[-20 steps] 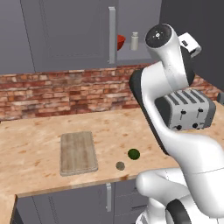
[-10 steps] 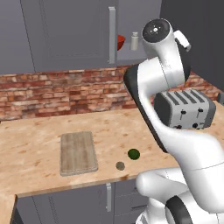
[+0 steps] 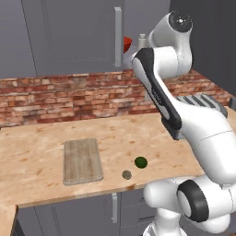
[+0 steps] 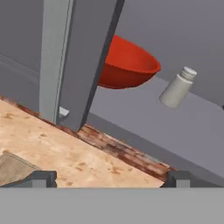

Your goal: Open the cabinet. Place the bowl and condiment on the counter. Then place the lime and garlic on the cutting board.

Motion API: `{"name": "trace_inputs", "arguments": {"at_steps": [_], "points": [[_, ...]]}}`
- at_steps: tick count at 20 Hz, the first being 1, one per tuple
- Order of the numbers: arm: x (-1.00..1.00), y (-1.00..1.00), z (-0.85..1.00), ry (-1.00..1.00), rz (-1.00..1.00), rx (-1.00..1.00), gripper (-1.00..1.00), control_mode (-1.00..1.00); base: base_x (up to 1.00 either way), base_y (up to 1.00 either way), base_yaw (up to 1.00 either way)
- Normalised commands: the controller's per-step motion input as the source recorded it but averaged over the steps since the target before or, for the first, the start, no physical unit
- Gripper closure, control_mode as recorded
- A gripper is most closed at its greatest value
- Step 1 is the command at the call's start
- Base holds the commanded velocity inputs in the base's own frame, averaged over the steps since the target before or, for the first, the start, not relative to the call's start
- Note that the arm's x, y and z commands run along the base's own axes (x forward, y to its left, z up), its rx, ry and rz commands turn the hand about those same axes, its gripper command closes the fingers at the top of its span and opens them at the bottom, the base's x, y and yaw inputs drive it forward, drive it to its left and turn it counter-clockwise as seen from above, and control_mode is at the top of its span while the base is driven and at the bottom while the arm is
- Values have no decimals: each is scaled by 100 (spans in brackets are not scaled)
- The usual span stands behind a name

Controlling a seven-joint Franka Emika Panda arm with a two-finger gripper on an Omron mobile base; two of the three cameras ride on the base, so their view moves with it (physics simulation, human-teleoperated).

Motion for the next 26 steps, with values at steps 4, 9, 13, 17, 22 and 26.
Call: {"name": "trace_inputs", "arguments": {"at_steps": [4,9,13,17,22,26], "points": [[33,78,22,0,2,-1,-100,-100,0,0,0],[27,50,7,0,-7,0,-100,-100,0,0,0],[38,20,0,1,-16,0,-100,-100,0,0,0],[45,13,-4,0,-19,0,-100,-100,0,0,0],[43,16,-18,0,-17,0,-100,-100,0,0,0],[30,26,-27,-1,-7,2,-100,-100,0,0,0]]}}
